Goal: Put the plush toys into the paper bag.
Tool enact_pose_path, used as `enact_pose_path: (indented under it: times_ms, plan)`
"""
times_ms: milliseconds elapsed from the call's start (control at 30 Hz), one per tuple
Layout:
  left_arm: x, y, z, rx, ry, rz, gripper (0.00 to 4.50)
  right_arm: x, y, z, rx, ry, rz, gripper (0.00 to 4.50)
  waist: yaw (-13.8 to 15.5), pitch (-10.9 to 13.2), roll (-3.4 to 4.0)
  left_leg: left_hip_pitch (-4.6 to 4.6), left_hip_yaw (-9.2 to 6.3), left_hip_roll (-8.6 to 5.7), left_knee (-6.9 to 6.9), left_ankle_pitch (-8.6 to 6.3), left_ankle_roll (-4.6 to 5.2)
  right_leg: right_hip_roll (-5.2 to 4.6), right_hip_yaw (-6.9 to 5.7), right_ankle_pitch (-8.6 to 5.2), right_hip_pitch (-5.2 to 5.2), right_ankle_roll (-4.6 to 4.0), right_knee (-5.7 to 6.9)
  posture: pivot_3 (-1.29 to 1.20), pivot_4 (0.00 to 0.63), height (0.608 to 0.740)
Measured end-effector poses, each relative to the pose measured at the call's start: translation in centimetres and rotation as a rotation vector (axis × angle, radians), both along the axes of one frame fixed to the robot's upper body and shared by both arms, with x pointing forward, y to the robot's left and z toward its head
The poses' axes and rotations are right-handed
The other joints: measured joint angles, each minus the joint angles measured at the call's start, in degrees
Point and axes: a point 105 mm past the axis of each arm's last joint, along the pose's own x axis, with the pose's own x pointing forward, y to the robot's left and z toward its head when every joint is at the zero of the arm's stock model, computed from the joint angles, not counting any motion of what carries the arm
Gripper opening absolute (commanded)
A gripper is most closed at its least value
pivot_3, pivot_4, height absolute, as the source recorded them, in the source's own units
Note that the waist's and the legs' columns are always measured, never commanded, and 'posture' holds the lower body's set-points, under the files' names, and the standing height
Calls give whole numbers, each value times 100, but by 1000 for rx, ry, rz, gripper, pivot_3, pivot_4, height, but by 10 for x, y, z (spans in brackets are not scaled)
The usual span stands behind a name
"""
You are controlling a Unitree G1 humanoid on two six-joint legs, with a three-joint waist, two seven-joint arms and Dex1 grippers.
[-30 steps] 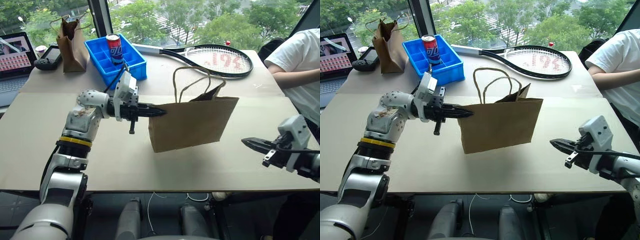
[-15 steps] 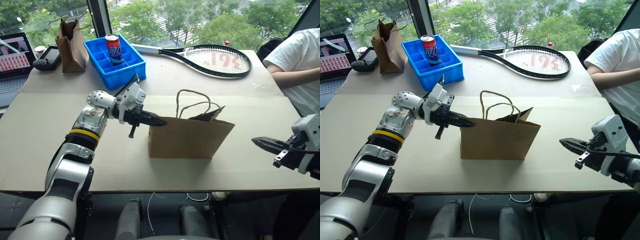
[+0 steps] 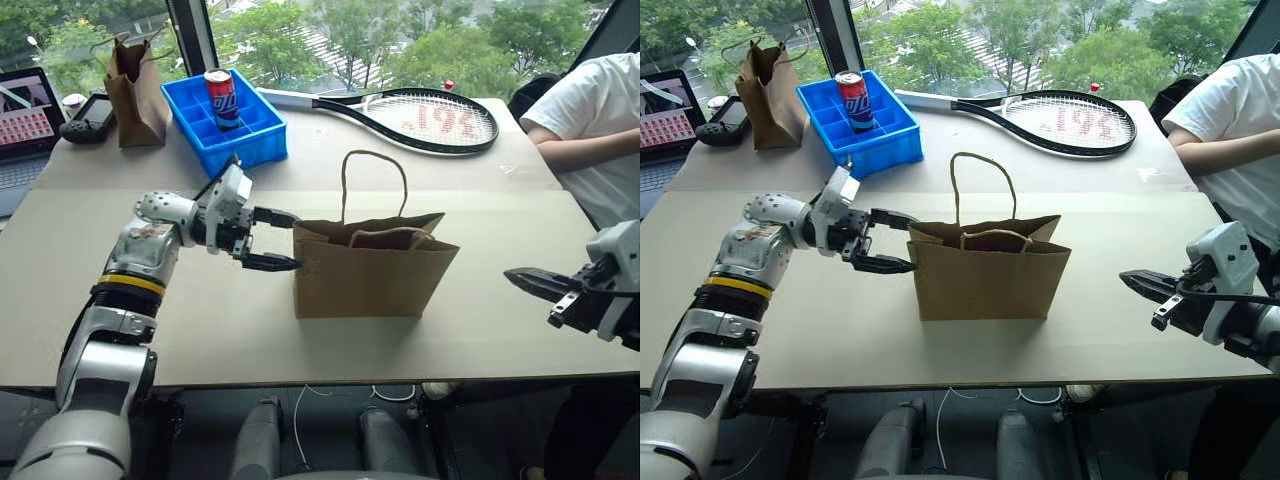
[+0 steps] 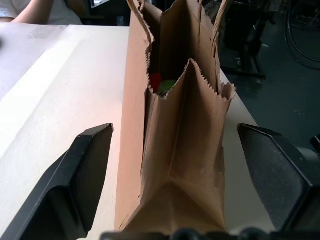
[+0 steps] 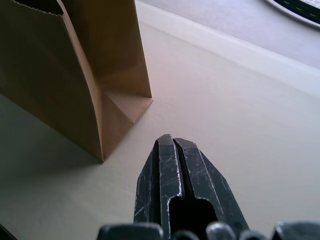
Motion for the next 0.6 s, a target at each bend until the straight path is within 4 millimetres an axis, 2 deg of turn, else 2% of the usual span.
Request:
enact_pose_path:
  times_ms: [133, 200, 233, 367, 500, 600]
  plan:
    - [-17, 34, -10, -52, 81, 197, 4481, 1, -8, -13, 52, 4, -43, 0, 27, 0, 0, 1, 1, 0, 3, -13, -21, -3, -2, 3, 3, -9, -2, 0, 150, 740]
    - [-24, 43, -15, -74, 113, 282, 4500, 2, -12, -17, 93, -13, -61, 603, 59, 0, 0, -1, 3, 0, 4, -26, -41, -7, -4, 2, 6, -7, -3, 0, 150, 740]
    - [-26, 47, -18, -84, 128, 319, 4500, 2, -15, -20, 104, -14, -73, 729, 72, 0, 0, 0, 5, 0, 7, -27, -43, -11, -6, 2, 8, -7, -3, 0, 150, 740]
    - [-27, 70, -31, -129, 137, 571, 4500, -1, -23, -35, 126, -14, -100, 2253, 72, 0, 0, 0, 16, 0, 6, -29, -45, -20, -8, 2, 4, -6, -7, 0, 150, 740]
    - [-37, 76, -45, -111, 136, 672, 4500, 4, -18, -34, 149, -50, -81, 3628, 35, -1, 1, 4, 20, 1, 0, -30, -48, -20, -7, 3, 2, -7, -10, 0, 150, 740]
    - [-42, 79, -60, -95, 147, 764, 4500, 9, -14, -36, 170, -59, -77, 4472, 28, -1, 1, 10, 24, 2, -6, -31, -49, -22, -6, 4, 0, -9, -10, 0, 150, 740]
